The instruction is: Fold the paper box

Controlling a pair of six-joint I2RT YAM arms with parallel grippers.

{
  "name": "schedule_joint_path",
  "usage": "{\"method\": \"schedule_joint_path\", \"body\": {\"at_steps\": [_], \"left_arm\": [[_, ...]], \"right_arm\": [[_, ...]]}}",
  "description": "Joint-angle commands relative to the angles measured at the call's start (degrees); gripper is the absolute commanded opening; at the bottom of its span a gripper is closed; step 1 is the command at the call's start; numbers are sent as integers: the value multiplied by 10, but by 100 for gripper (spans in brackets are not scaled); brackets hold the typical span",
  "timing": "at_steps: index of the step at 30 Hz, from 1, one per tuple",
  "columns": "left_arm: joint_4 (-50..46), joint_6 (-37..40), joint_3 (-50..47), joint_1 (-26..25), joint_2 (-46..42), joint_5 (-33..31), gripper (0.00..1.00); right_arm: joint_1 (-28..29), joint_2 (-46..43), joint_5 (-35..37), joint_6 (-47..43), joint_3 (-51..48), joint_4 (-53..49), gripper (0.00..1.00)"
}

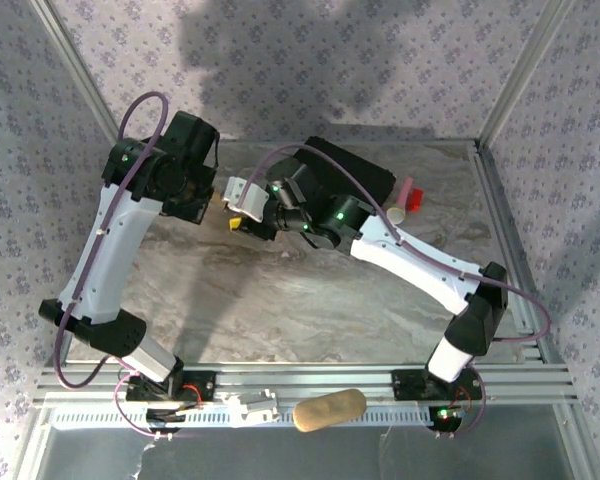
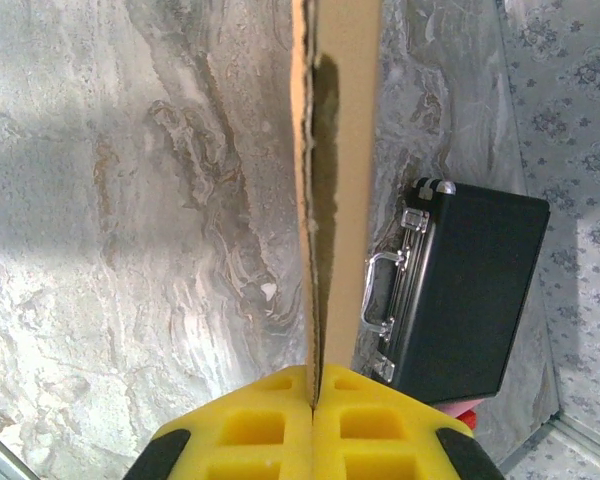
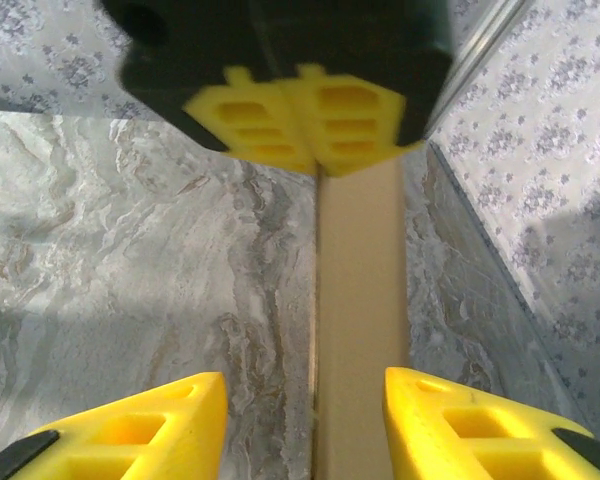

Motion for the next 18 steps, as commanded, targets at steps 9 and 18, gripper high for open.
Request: {"method": "schedule_joint_path", "body": {"at_steps": [9, 18], "left_arm": [[-1, 20, 16, -6, 5, 14, 0], [112, 152, 27, 3, -25, -15, 67]], "right_arm": [[11, 31, 53, -6, 31, 0, 24], [2, 18, 71, 38, 67, -29, 0]]}}
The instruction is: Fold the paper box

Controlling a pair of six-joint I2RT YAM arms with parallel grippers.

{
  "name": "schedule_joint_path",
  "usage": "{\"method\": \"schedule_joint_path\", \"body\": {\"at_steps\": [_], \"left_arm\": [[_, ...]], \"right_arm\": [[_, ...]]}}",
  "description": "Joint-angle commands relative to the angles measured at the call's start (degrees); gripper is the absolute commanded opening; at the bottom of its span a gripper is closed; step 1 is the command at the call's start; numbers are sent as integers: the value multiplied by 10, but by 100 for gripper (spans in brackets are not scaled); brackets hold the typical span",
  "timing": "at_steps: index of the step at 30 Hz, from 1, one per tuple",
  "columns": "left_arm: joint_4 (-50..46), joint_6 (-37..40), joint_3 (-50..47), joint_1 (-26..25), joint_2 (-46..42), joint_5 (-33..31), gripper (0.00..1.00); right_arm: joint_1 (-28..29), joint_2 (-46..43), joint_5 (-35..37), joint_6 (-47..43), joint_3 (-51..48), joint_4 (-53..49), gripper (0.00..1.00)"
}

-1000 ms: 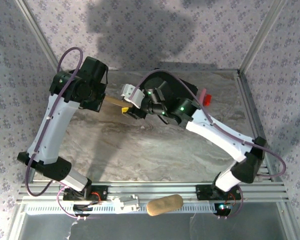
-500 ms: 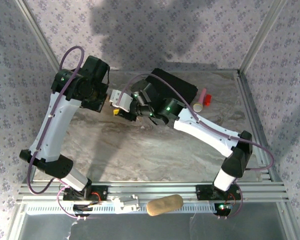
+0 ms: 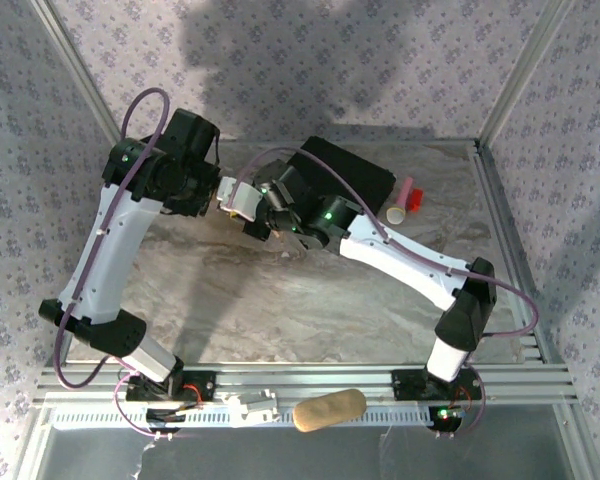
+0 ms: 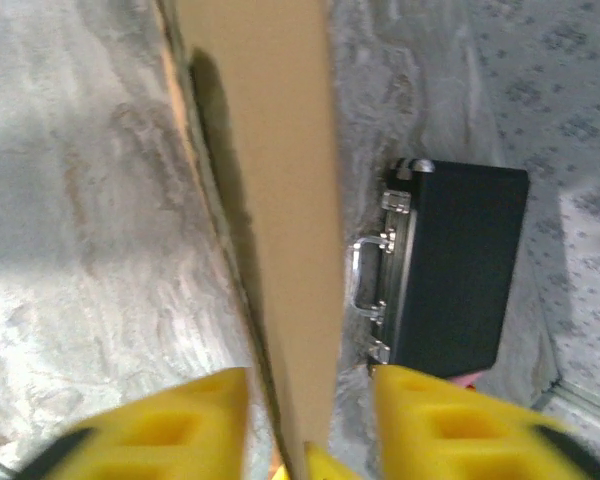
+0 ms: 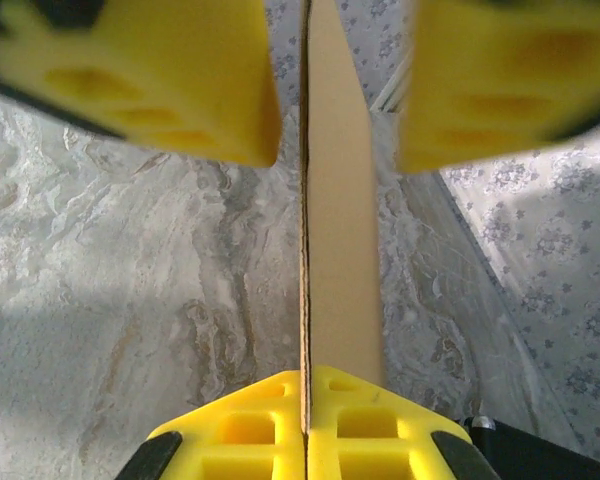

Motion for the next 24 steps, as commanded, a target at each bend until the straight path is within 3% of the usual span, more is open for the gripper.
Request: {"method": "schedule_joint_path", "body": {"at_steps": [1, 2, 5, 11, 18, 21, 24], "left_arm": [[79, 106, 34, 10, -28, -28, 78], [101, 135, 40, 25, -35, -25, 86], [151, 196, 62, 72, -45, -1, 94], [200, 259, 108, 133, -34, 46, 94], [192, 288, 102, 177, -13, 88, 90], [203, 292, 67, 177, -11, 109, 90], [228, 301, 18, 176, -11, 139, 88]], "right_arm": [[-9, -16, 8, 43, 43, -27, 0], [-17, -20, 3, 63, 50, -39, 0], [-42, -37, -16, 119, 55, -67, 0], [-115, -81, -145, 267, 60, -120, 0], [-228, -156, -365, 456, 24, -162, 0], [-270, -178, -415, 475, -5, -208, 0], [-293, -185, -411, 424, -48, -280, 0]]}}
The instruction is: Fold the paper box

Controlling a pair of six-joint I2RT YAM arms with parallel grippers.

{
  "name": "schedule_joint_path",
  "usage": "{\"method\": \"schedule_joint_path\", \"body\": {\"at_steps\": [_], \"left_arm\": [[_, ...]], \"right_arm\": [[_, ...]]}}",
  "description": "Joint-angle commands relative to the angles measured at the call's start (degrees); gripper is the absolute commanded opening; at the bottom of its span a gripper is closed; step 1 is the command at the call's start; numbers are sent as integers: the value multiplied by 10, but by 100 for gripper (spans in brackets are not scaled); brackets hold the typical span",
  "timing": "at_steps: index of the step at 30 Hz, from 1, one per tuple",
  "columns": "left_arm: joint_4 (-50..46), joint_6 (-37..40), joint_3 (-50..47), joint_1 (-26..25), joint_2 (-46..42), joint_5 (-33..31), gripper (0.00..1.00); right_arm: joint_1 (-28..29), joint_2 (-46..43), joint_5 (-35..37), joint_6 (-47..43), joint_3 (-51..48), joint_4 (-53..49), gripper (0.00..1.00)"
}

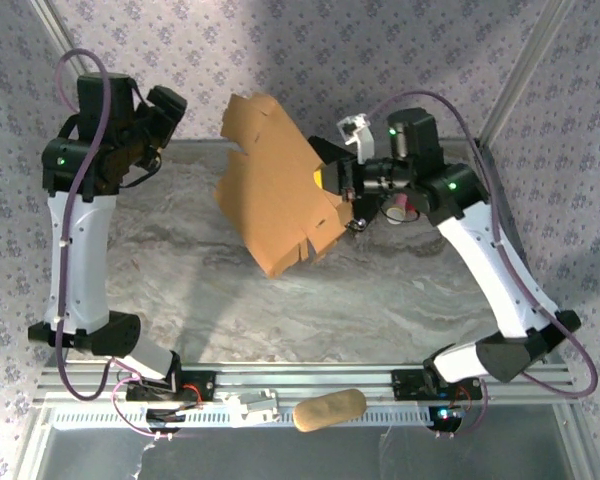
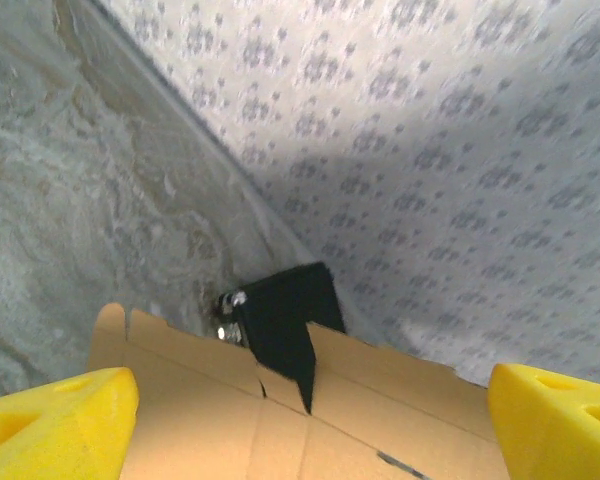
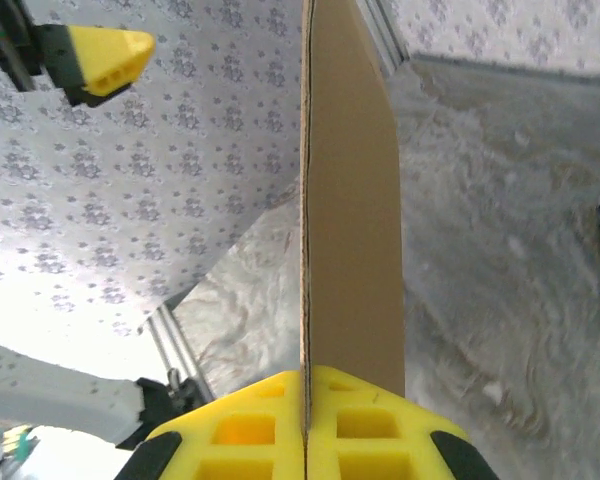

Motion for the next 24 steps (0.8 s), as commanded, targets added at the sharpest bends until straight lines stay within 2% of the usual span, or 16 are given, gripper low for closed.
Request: {"method": "schedule_joint_path", "body": {"at_steps": [1, 6, 13, 18, 24], "left_arm": [[39, 29, -48, 1, 7, 57, 88], [95, 77, -142, -15, 4, 117, 82], [177, 135, -300, -40, -45, 113, 82], [264, 142, -418, -71, -91, 76, 82], [360, 126, -539, -119, -165, 53, 82]], "right_arm": [[-21, 1, -47, -22, -49, -106, 0], [-63, 30, 31, -133, -113, -129, 0], [-60, 70, 168, -233, -109, -120, 0], [-45, 80, 277, -317, -169, -28, 0], [-30, 72, 333, -404, -229, 83, 0]]}}
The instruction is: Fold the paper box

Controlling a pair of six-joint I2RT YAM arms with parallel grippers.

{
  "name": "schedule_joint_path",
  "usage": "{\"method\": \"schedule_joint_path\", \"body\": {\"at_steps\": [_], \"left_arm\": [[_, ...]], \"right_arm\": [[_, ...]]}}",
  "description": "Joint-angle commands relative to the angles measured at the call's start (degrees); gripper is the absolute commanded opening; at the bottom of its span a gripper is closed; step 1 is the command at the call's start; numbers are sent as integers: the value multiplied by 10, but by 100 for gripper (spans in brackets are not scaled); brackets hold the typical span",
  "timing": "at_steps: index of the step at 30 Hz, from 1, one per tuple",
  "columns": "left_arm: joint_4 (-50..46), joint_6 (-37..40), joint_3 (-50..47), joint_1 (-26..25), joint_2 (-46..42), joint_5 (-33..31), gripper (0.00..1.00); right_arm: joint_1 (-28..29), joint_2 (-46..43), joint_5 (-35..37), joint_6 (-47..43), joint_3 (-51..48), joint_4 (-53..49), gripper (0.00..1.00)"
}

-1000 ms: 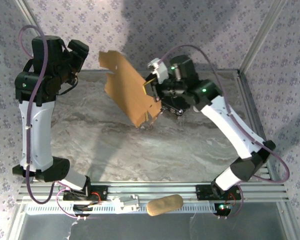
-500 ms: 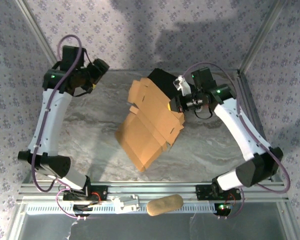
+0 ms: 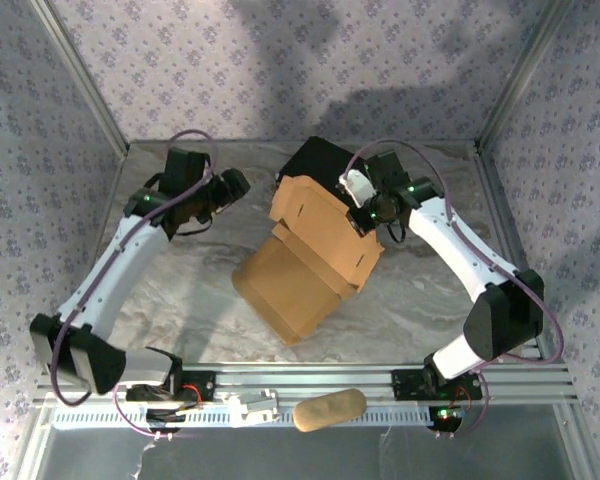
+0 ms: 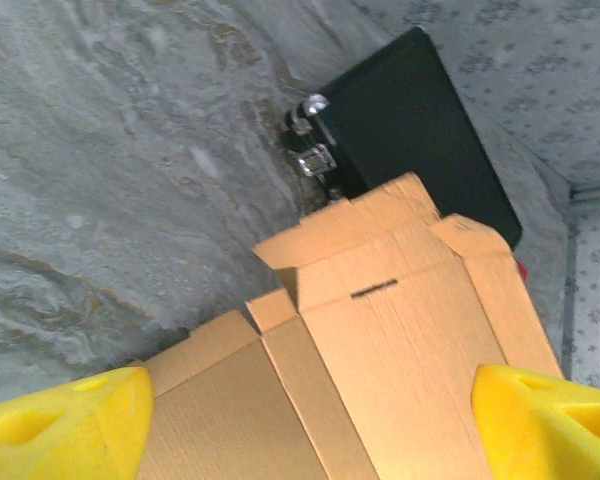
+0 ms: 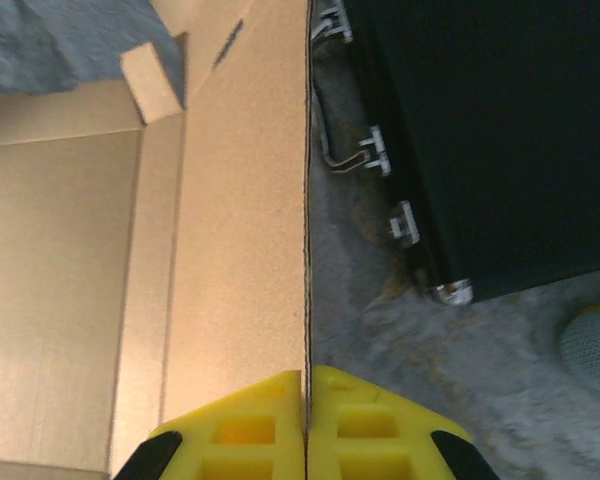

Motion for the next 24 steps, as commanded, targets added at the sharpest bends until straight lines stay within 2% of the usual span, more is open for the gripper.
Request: {"method": "schedule_joint_path", "body": {"at_steps": [1, 7, 9, 12, 15, 17, 24], "left_arm": [[79, 3, -44, -18, -46, -14, 82], [117, 0, -120, -20, -95, 34, 77], [120, -7, -120, -20, -106, 63, 74], [116, 14, -87, -23, -103, 71, 71], [61, 48, -10, -20, -59, 54, 71], [39, 54, 38, -11, -22, 71, 71], [60, 2, 99, 27, 92, 145, 71]], "right_arm": [[9, -1, 69, -85, -28, 98, 0], [28, 6, 121, -67, -63, 181, 0], [54, -8, 151, -75, -76, 192, 0], [91, -50, 171, -109, -119, 225, 0], [106, -85, 170, -132, -143, 248, 0], [119, -107, 180, -162, -167, 271, 0], [143, -131, 194, -260, -228, 351, 0]]}}
